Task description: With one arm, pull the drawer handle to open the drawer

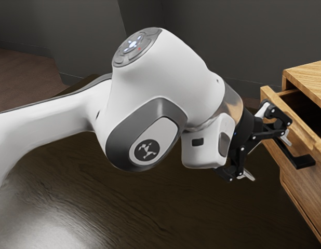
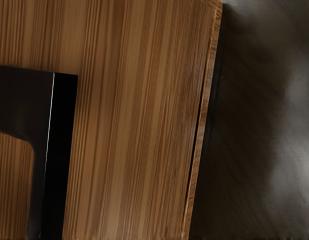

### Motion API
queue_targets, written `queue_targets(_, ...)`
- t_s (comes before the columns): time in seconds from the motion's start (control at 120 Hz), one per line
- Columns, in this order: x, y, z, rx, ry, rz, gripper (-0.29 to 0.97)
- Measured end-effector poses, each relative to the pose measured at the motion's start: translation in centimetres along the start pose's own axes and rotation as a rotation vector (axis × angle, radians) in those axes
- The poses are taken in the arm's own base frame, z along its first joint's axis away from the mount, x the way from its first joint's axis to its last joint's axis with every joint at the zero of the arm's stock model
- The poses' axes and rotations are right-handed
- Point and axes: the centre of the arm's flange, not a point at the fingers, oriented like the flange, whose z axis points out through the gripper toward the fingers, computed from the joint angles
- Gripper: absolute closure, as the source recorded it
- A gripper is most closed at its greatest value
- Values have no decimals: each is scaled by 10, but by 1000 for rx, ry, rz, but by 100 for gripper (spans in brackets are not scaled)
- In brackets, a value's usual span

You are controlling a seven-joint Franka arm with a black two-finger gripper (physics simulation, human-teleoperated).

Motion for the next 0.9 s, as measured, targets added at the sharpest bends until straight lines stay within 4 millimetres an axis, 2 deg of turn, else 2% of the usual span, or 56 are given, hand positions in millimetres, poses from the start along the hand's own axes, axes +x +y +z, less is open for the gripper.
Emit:
queue_targets(0.4,-16,29,-12,-19,-21,-32,-1)
queue_targets(0.542,-16,38,-21,-16,-23,-35,5)
queue_targets(0.9,-17,58,-31,-23,-26,-43,4)
